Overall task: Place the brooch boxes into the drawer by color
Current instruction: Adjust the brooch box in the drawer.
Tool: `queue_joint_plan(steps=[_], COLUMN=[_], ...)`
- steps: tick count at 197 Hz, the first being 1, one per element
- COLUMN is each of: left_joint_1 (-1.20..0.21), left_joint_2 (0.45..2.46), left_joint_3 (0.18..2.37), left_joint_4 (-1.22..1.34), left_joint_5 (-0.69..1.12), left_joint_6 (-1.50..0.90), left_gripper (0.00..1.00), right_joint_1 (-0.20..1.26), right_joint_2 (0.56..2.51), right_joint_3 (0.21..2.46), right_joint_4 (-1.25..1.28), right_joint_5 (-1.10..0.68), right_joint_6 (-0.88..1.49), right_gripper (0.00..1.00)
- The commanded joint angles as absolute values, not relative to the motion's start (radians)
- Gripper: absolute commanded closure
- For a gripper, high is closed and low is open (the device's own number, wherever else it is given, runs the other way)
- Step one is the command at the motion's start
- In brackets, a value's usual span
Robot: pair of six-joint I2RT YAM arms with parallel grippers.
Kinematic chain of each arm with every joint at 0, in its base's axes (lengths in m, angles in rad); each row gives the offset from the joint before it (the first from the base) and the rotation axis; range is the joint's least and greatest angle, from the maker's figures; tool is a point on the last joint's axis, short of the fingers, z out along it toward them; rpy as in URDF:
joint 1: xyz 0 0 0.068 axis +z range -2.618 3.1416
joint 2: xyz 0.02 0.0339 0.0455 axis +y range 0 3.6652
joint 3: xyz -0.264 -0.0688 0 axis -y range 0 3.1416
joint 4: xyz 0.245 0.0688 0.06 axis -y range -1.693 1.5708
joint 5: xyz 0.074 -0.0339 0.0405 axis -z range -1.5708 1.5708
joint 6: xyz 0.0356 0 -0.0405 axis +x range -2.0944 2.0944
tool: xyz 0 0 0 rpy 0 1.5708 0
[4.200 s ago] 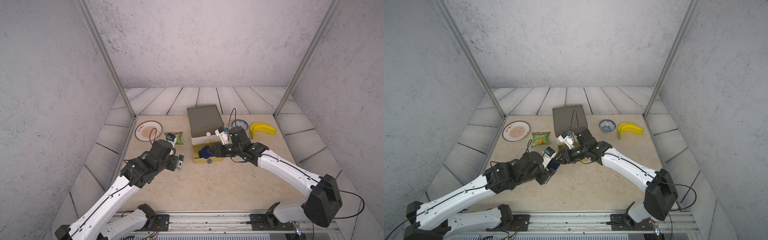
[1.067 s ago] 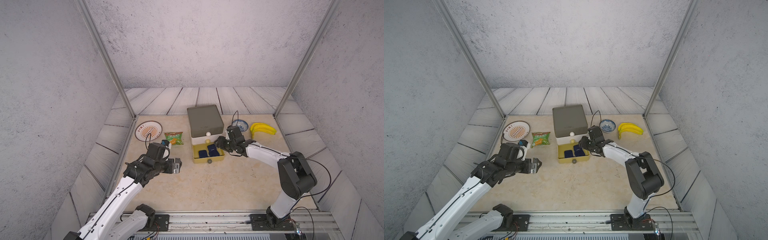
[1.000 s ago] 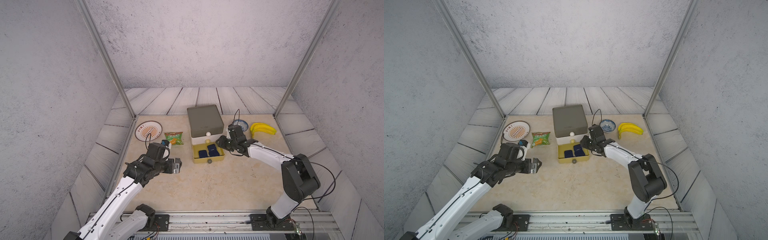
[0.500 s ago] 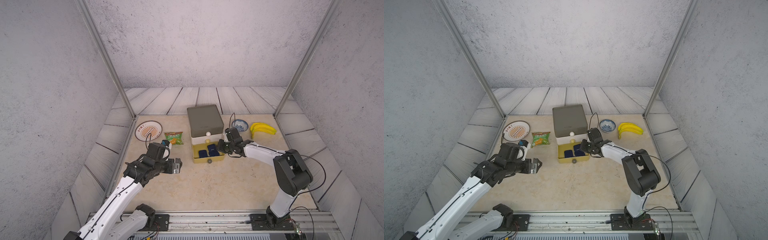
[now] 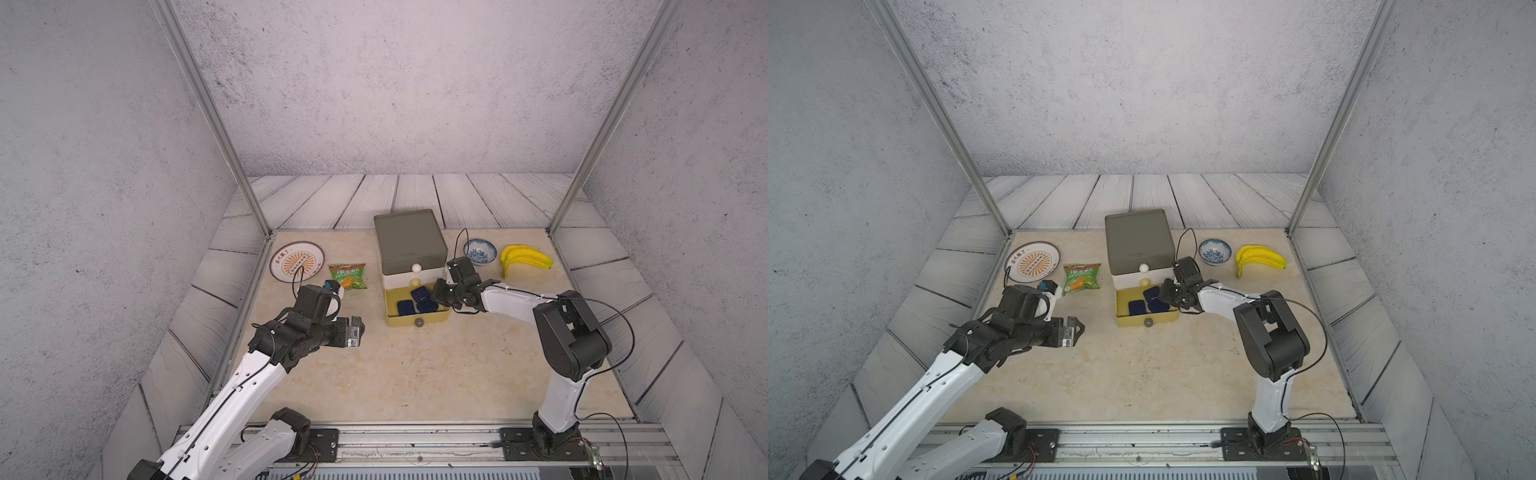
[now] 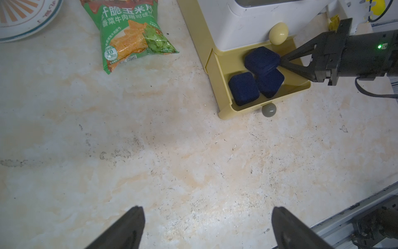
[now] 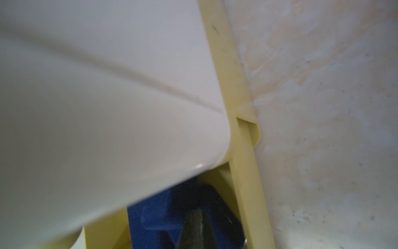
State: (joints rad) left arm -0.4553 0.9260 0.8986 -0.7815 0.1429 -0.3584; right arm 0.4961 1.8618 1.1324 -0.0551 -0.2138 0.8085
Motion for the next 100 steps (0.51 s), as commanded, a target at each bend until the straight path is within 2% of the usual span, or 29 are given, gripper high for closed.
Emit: queue_joint_plan(steps=[1,33,100], left_joint_1=[-0.448,-0.448,-0.448], left_joint_2=[0.934,0.943,0.946], left_joint_3=[0.897,0.903,0.911], left_joint_4=[-0.787,-0.792,-0.79], left_joint_5=[0.132,0.13,0.133], left_joint_6=[-0.339,-0.333,-0.337], left_gripper=[0.02,0.02,0.02], right_joint_1=[0.512,0.511,0.523], right_joint_2=[1.883,1.887,1.732], right_joint_3=[1.17,1.182,1.097], right_joint_4=[-0.02,-0.017,-0.052], right_joint_5=[-0.243,-0.245,-0.248], right_joint_6=[0.798,0.801,0.804], right_gripper=[1.0,1.0,1.0])
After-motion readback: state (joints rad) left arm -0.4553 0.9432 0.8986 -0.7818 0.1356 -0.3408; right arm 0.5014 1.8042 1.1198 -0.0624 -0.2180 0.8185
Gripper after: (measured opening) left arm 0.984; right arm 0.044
